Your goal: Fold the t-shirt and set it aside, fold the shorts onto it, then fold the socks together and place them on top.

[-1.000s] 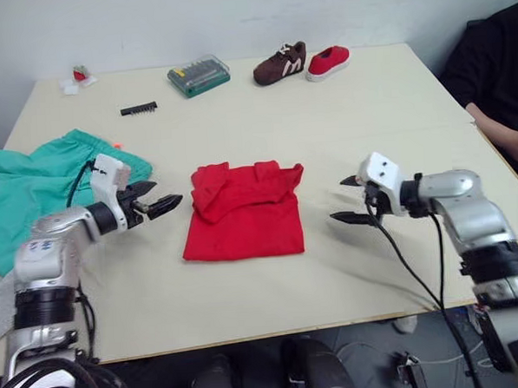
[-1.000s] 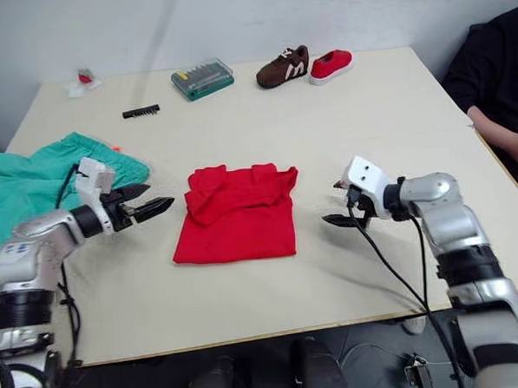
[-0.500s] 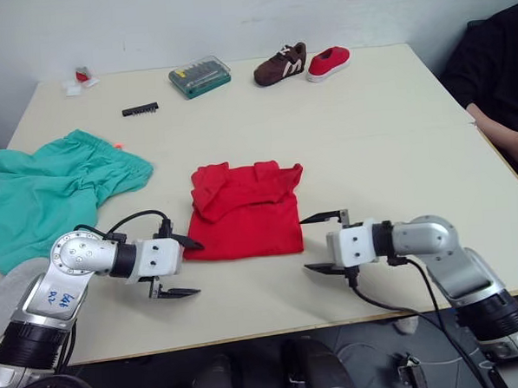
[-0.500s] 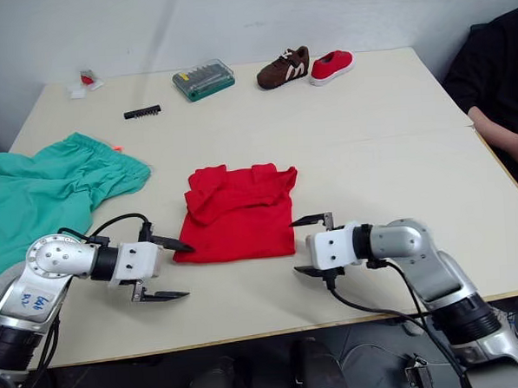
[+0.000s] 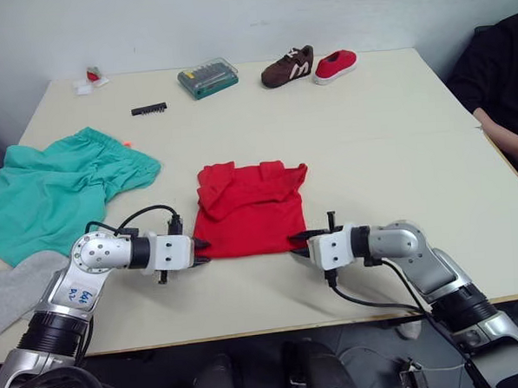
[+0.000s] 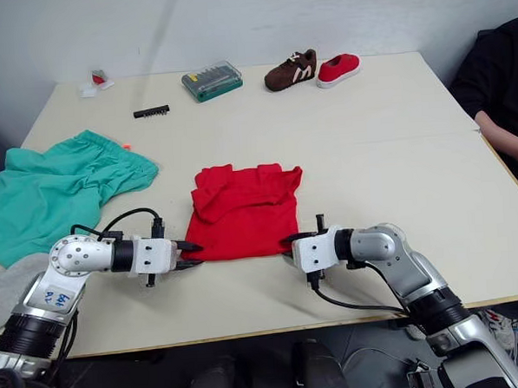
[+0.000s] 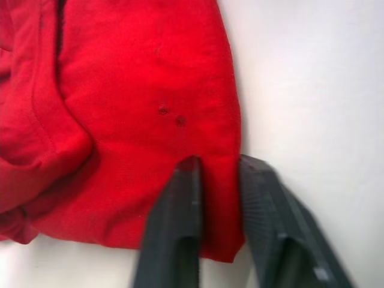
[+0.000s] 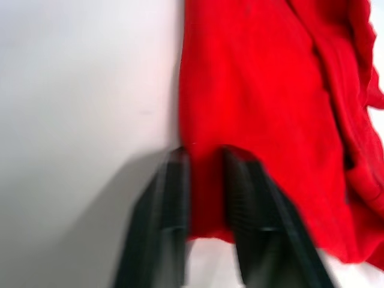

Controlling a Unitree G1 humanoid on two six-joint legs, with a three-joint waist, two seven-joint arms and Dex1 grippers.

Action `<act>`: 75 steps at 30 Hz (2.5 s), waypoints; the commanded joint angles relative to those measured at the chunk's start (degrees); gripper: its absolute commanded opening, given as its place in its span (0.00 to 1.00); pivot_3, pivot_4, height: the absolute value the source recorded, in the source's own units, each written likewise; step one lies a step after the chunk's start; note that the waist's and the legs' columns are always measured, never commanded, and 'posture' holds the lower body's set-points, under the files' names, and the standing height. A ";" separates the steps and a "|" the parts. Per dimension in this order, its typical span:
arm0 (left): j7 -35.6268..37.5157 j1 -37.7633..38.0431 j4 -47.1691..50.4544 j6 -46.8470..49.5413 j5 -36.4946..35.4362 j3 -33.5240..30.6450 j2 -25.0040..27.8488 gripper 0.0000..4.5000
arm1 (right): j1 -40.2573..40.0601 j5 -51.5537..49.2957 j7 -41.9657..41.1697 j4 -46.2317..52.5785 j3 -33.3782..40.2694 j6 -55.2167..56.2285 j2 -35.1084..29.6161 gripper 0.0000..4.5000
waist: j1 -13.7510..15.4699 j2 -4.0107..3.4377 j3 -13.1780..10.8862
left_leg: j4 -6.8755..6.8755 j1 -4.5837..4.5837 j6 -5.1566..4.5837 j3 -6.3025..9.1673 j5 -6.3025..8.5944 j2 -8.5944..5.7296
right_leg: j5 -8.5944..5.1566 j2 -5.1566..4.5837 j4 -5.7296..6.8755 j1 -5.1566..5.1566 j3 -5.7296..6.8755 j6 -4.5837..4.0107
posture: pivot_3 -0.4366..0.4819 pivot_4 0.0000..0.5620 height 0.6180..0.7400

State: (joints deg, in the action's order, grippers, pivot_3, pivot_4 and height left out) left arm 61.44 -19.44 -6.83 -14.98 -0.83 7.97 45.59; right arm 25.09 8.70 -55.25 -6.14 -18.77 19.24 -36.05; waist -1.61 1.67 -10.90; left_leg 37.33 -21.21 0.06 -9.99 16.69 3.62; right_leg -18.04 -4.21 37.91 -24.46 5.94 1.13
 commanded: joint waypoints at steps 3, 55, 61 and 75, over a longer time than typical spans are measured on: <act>7.53 8.62 14.58 9.48 -10.40 -1.53 4.81 0.01 | -8.43 -9.18 -8.47 13.18 1.91 -4.18 -7.54 0.00 | 0.04 0.00 0.00 | -0.12 -0.09 0.03 0.03 0.02 0.02 | -0.10 0.01 -0.10 -0.07 0.02 0.06 | 0.48 0.27 1.00; 20.35 -1.29 5.16 -1.46 -12.17 -2.05 7.35 0.56 | -17.37 -44.25 -2.76 38.70 22.74 -47.18 -14.91 0.54 | 0.06 0.04 -0.04 | -0.09 -0.18 0.06 0.14 0.16 0.05 | -0.15 0.12 -0.19 -0.08 0.08 0.02 | 0.48 0.27 1.00; 16.66 -3.57 3.41 -4.35 -10.25 -0.96 3.70 0.56 | -16.80 -44.27 -1.58 39.52 22.33 -48.48 -14.40 0.54 | 0.15 0.04 -0.04 | -0.02 -0.19 0.01 0.15 0.17 0.04 | -0.14 0.11 -0.18 -0.05 0.07 0.03 | 0.48 0.27 1.00; 15.20 -5.35 0.12 -5.27 -8.93 -0.30 0.69 0.09 | -15.38 -44.93 -1.89 39.80 22.66 -49.97 -14.87 0.54 | 0.12 0.04 -0.04 | 0.02 -0.18 0.02 0.14 0.16 0.05 | -0.13 0.13 -0.13 -0.05 0.07 0.05 | 0.48 0.27 1.00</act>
State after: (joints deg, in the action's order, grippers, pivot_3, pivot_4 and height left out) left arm 76.43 -24.11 -6.61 -20.28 -8.81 8.00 46.17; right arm 9.02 -35.27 -57.09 31.70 2.60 -30.80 -50.60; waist -1.49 1.71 -10.94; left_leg 37.35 -21.39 0.08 -9.85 16.85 3.67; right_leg -18.17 -4.08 37.77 -24.51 6.01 1.18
